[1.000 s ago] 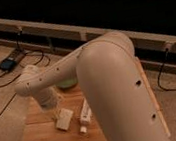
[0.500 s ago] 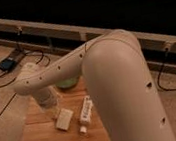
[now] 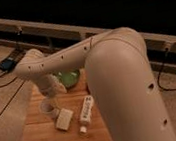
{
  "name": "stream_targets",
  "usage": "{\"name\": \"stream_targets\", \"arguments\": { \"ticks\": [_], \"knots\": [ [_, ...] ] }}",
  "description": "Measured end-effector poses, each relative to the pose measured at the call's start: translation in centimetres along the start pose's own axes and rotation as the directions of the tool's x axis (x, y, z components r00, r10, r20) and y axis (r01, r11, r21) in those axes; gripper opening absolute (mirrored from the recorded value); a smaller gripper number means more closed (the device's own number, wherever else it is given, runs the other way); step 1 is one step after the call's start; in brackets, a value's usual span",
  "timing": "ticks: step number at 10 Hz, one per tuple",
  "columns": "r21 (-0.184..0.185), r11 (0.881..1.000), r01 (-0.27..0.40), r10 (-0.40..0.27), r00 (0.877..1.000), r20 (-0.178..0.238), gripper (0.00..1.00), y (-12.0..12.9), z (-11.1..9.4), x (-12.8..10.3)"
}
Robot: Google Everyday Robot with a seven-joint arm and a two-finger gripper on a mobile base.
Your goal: Place the white sponge in the ceramic cup
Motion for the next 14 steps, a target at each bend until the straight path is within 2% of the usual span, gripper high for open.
{"name": "stream_targets", "arguments": {
  "ticks": [3,5,8,11,14],
  "knots": [
    [-0.075,0.997,-0.036,0.038,0.999,0.025,0.62,-0.1,1.4,3.5],
    [-0.135,0.991,-0.024,0.032,0.998,0.058,0.62,0.7,3.7,3.4],
    [-0.181,0.984,-0.004,0.014,0.999,0.050,0.62,2.4,5.4,2.4],
    [-0.189,0.982,0.017,-0.013,1.000,0.026,0.62,4.7,5.6,0.3],
    [-0.177,0.983,0.052,-0.045,0.998,0.044,0.62,6.7,6.0,-1.3]
  ]
}}
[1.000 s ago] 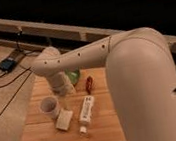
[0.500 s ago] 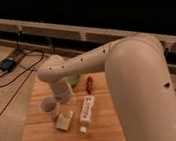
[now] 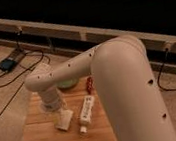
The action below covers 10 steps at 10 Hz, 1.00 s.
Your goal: Place the white sponge in the ceramic cup
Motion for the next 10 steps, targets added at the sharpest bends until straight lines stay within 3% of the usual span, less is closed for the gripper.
{"name": "stream_targets", "arguments": {
  "ticks": [5,7,10],
  "knots": [
    [0.042,0.999,0.027,-0.032,0.990,0.141,0.62,-0.2,1.7,2.6],
    [0.028,0.999,0.032,-0.036,0.985,0.169,0.62,-0.7,3.6,3.0],
    [0.004,0.999,0.051,-0.051,0.983,0.174,0.62,-1.1,5.4,1.5]
  ]
}}
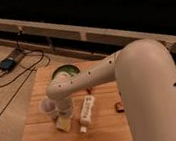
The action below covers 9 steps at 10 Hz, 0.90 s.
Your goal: Place the white sponge in the ceramic cup
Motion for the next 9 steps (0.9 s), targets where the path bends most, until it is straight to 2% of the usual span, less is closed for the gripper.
{"name": "stream_targets", "arguments": {
  "ticks": [3,6,9],
  "knots": [
    [-0.019,1.000,0.008,-0.008,1.000,-0.018,0.62,0.1,0.7,-1.8],
    [-0.028,1.000,0.010,-0.011,1.000,-0.015,0.62,0.5,1.0,-3.3],
    [-0.035,0.999,-0.032,0.033,0.999,0.033,0.62,0.4,2.3,-3.2]
  ]
}}
